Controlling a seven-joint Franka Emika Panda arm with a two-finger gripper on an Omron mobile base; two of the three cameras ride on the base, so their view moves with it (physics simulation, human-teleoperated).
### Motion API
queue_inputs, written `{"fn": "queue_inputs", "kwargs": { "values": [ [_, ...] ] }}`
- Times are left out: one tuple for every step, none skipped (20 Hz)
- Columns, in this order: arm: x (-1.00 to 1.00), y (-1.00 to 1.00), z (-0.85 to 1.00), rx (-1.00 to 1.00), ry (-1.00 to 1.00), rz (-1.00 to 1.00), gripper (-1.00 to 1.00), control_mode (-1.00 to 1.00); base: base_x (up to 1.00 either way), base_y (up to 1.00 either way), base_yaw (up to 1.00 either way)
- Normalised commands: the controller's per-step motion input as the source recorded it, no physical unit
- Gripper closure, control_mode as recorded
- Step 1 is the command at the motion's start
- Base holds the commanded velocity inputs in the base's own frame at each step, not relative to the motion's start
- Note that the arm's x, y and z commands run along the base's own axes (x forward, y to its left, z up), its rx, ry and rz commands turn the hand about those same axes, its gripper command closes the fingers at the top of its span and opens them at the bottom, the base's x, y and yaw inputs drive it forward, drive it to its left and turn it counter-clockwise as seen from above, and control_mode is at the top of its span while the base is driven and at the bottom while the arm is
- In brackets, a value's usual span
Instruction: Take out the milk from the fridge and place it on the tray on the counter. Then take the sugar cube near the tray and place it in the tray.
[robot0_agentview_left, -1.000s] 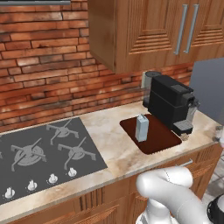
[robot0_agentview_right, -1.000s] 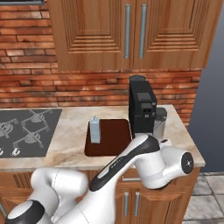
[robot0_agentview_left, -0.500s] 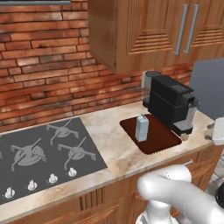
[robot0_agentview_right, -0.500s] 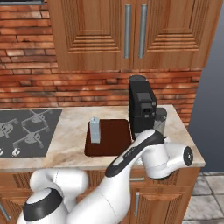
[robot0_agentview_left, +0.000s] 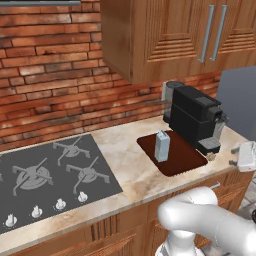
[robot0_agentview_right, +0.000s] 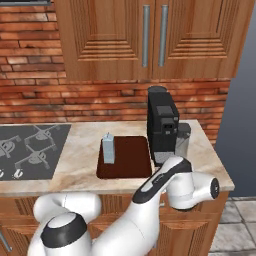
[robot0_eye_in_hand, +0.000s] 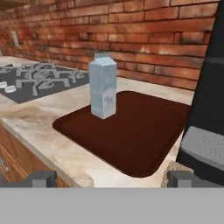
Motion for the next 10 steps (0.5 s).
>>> {"fn": "queue_inputs", "kwargs": {
  "values": [
    [0.13,0.0,-0.35,0.09,0.0,0.0,-1.0,-1.0,0.0,0.0,0.0],
    [0.09,0.0,-0.32,0.09,0.0,0.01,-1.0,-1.0,0.0,0.0,0.0],
    [0.11,0.0,-0.3,0.08,0.0,0.01,-1.0,-1.0,0.0,0.0,0.0],
    [0.16,0.01,-0.28,0.07,0.0,0.0,-1.0,-1.0,0.0,0.0,0.0],
    [0.21,0.02,-0.26,0.08,0.0,0.0,-1.0,-1.0,0.0,0.0,0.0],
    [0.25,0.02,-0.18,0.07,0.0,0.0,-1.0,-1.0,0.0,0.0,0.0],
    [0.16,0.0,-0.06,0.07,0.0,0.0,-1.0,-1.0,0.0,0.0,0.0],
    [0.16,0.0,-0.03,0.1,0.0,0.0,-1.0,-1.0,0.0,0.0,0.0],
    [0.2,0.0,-0.02,0.11,0.0,0.0,-1.0,-1.0,0.0,0.0,0.0],
    [0.24,0.0,0.0,0.09,0.01,0.0,-1.0,-1.0,0.0,0.0,0.0]
  ]
}}
